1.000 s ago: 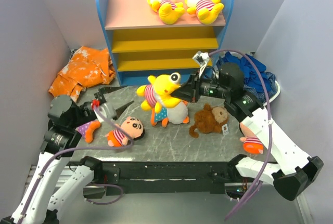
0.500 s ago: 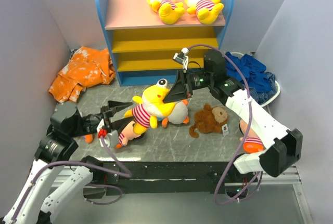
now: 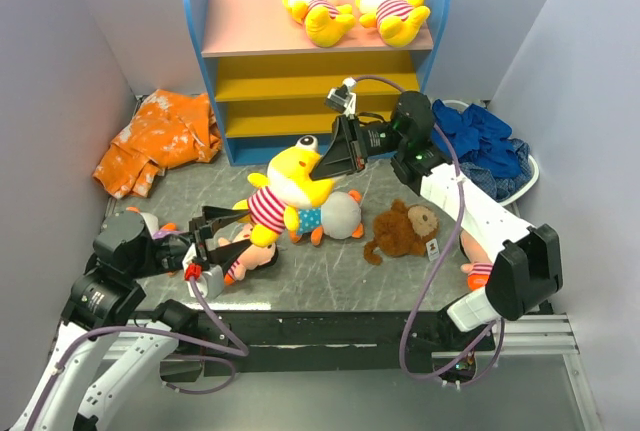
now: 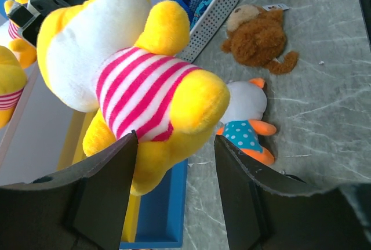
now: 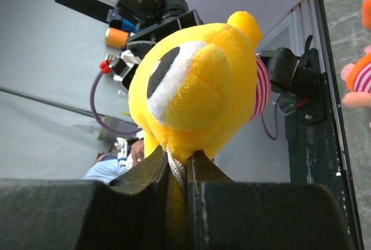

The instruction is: Place and organize the stuffed toys onto the shelf

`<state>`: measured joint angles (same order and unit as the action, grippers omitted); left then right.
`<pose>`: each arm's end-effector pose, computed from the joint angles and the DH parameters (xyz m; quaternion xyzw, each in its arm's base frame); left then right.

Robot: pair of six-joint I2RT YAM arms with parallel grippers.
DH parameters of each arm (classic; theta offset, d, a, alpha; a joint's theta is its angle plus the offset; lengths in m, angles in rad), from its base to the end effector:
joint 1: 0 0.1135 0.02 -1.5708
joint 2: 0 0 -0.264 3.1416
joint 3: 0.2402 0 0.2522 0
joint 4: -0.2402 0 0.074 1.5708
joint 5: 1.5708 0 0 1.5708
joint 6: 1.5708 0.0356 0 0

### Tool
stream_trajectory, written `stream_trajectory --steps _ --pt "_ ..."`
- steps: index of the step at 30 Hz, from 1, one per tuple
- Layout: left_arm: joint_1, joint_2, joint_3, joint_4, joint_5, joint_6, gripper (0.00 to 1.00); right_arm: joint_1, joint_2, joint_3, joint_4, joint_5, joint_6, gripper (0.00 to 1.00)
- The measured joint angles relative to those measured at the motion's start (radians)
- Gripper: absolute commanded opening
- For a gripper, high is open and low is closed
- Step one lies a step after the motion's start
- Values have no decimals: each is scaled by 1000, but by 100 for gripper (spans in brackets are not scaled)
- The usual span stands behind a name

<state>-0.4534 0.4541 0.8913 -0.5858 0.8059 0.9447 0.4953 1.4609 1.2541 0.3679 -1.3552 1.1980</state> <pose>0.0578 -0.0567 0.3728 0.6444 0.3688 -0.1422 0.6546 0.2682 0.1844 0.3974 -0.2746 0.6383 0.7136 0.0889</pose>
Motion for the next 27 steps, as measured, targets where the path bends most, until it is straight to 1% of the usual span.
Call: stream_trajectory --steps 4,7,9,12,15,16,17,19,20,22,23,24,25,27 --pt "0 0 -24 22 2 -7 61 -1 19 -14 113 -4 106 0" --pt "0 5 -42 69 11 -16 58 -1 19 -30 171 -7 156 0" --pt "0 14 -58 114 22 -24 54 -1 19 -32 187 -8 173 0" --pt "-2 40 -73 163 43 -26 46 -1 19 -34 211 -8 192 0" --pt "-2 68 -76 185 66 -24 26 -5 19 -37 216 -8 199 0" --pt "-3 75 -76 187 75 -21 4 -5 21 -37 216 -8 200 1" --pt "-5 82 -76 188 86 -18 1 -5 21 -37 214 -8 198 4" --pt "-6 93 -76 188 103 -21 1 -5 25 -37 207 -8 192 10" --pt "-6 98 -75 190 115 -21 1 -5 27 -37 198 -8 187 18" --pt "-6 100 -75 195 128 -34 1 -7 34 -36 174 -7 172 26" --pt "-6 99 -75 200 134 -49 1 -9 35 -36 158 -6 164 38" --pt "-6 97 -75 209 136 -69 1 -11 35 -35 132 -1 148 41" --pt "-6 97 -75 217 136 -84 1 -14 35 -30 99 5 132 47" --pt "-6 95 -75 230 125 -121 1 -22 35 -16 27 27 74 52"
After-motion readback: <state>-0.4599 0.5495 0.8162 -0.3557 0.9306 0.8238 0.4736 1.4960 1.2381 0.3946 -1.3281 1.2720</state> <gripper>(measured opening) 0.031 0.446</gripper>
